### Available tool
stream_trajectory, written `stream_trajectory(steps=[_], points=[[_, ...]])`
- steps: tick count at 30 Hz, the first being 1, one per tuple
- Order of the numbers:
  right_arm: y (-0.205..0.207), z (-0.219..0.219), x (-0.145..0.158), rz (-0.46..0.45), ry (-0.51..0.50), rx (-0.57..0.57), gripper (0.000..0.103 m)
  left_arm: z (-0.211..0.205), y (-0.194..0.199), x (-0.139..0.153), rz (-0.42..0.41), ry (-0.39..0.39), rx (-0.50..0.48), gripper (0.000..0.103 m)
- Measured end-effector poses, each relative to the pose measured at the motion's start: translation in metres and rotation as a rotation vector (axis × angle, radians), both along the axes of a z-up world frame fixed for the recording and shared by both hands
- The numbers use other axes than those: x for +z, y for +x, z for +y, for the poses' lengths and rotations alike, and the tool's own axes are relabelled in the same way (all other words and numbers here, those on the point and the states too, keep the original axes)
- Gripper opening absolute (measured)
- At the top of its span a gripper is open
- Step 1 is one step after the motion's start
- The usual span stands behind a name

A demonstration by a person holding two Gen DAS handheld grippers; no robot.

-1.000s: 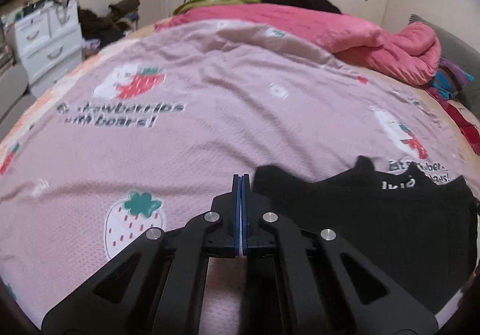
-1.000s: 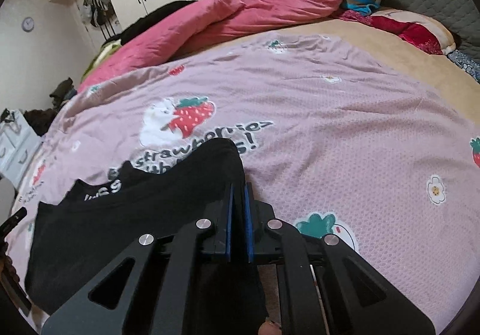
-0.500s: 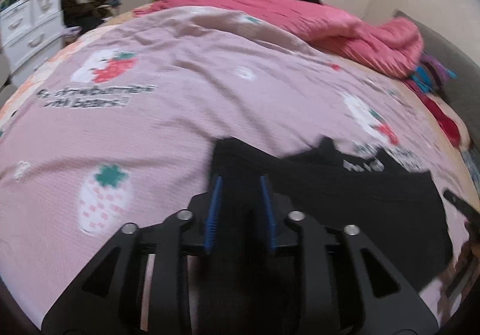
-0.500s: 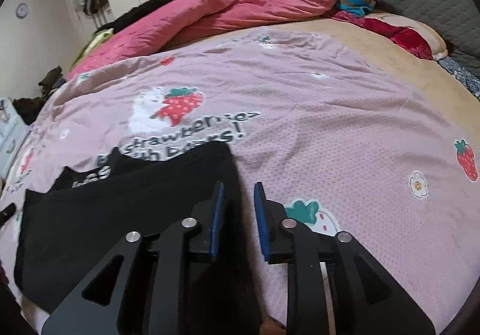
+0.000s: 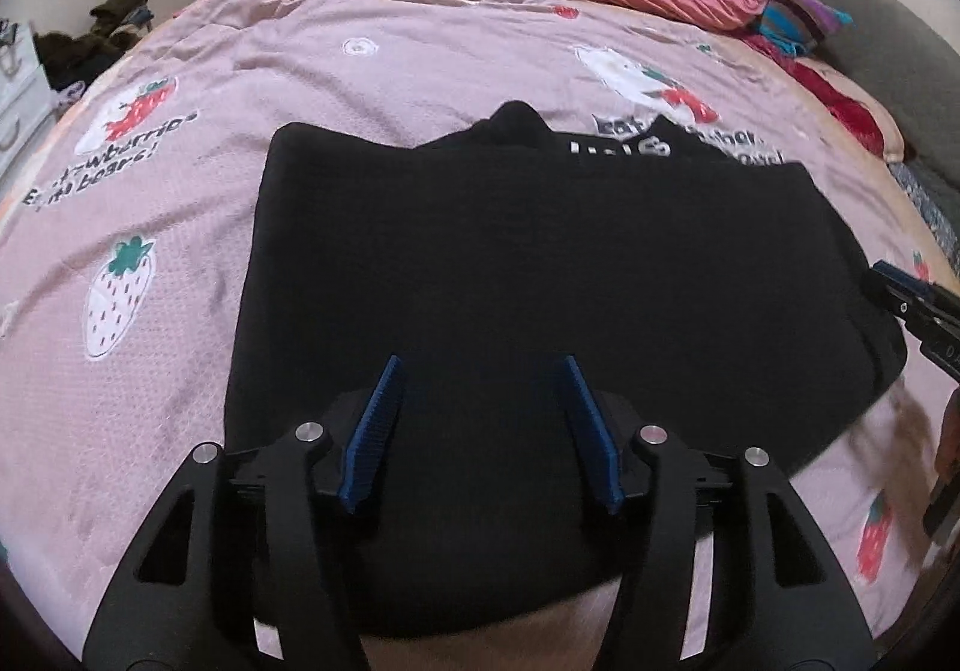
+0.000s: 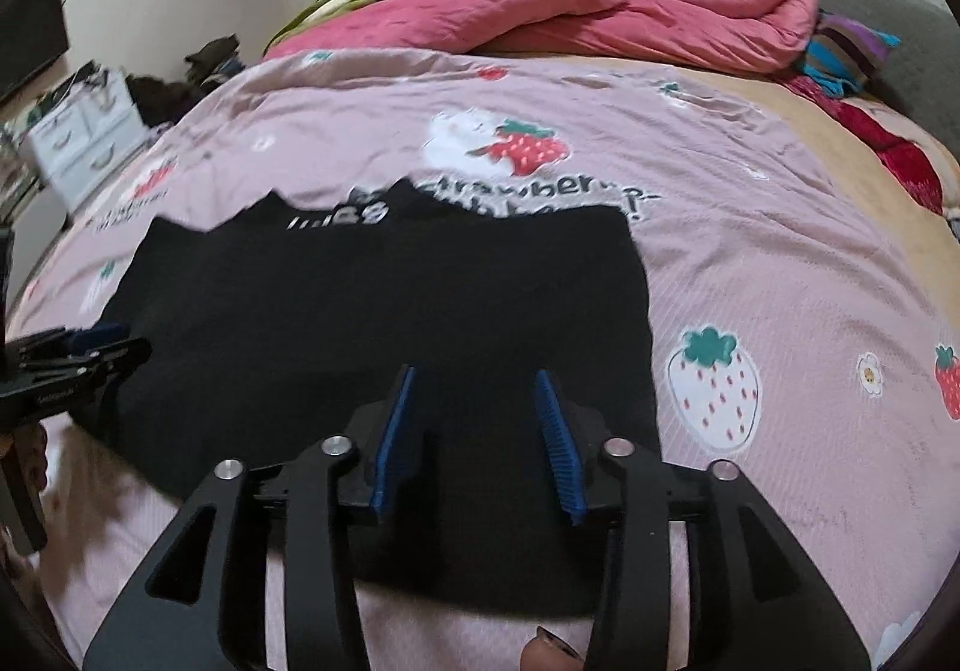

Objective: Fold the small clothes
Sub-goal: 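Pinch and smooth the folded sweatshirt edge with both grippers, then open them, then close the right gripper on the sweatshirt side edge while the left gripper moves over it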

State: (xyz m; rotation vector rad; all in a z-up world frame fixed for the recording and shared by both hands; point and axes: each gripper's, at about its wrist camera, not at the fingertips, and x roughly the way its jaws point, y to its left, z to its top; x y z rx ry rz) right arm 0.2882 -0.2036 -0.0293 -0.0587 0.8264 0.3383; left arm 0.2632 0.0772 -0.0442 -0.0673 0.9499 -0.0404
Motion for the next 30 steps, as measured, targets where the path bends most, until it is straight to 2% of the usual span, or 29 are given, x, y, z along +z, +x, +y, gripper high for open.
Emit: stream_trajectory(steps=[2,7,13,20,26,30], points=[[-0.003,0.001,-0.007,0.020,-0.005,0.007,0.046,-0.001,-0.006,0.000,-0.005,0.010,-0.008,0.050],[-0.007,-0.001,-0.028,0.089,-0.050,-0.010,0.049,0.005,-0.017,-0.004,-0.003,-0.031,-0.008,0.050],[-0.017,-0.005,-0.030,0.092,-0.052,-0.031,0.054,0.010,-0.026,-0.003,-0.006,-0.066,-0.007,0.050],[-0.024,-0.011,-0.032,0.100,-0.059,-0.049,0.064,0.016,-0.043,-0.001,-0.009,-0.077,-0.012,0.050],[-0.029,-0.013,-0.032,0.096,-0.067,-0.059,0.068,0.019,-0.049,-0.001,-0.007,-0.073,-0.020,0.050],[-0.039,-0.008,-0.025,0.054,-0.107,-0.069,0.073,0.023,-0.054,0.004,-0.009,-0.071,-0.019,0.056]])
